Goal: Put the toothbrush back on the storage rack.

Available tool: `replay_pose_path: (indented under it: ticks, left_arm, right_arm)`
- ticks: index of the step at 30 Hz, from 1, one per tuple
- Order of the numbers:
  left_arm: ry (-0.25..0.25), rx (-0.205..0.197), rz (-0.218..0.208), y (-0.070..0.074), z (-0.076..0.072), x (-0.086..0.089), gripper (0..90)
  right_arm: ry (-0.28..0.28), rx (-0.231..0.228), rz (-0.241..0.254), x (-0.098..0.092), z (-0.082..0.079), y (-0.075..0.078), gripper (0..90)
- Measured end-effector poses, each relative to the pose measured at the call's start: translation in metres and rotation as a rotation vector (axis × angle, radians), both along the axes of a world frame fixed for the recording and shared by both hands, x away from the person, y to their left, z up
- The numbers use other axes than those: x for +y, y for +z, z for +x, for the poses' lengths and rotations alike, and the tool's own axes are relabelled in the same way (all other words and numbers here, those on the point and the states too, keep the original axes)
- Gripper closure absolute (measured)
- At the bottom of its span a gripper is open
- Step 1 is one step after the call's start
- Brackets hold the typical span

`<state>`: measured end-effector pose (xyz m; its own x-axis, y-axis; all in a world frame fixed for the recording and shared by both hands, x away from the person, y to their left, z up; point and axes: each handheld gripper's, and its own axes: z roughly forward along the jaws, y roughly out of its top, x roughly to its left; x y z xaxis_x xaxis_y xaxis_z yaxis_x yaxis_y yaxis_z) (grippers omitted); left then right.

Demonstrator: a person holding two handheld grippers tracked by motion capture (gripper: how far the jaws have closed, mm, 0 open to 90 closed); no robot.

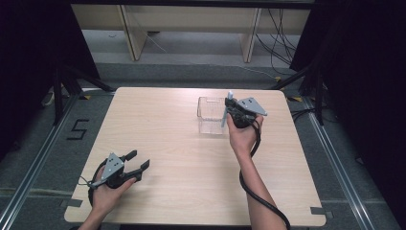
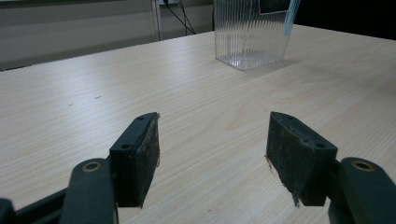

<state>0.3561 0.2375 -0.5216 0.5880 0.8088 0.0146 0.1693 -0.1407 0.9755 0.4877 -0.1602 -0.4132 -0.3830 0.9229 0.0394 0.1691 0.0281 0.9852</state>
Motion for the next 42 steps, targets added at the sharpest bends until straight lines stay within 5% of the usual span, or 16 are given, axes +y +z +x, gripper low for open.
replay_pose_path:
  ticks: [42]
  left_arm:
    - [0.006,0.016,0.012,0.001,-0.001,0.001,34.0]
  right_arm:
    - [-0.008,0.052,-0.008,0.002,0.0,-0.025,83.3]
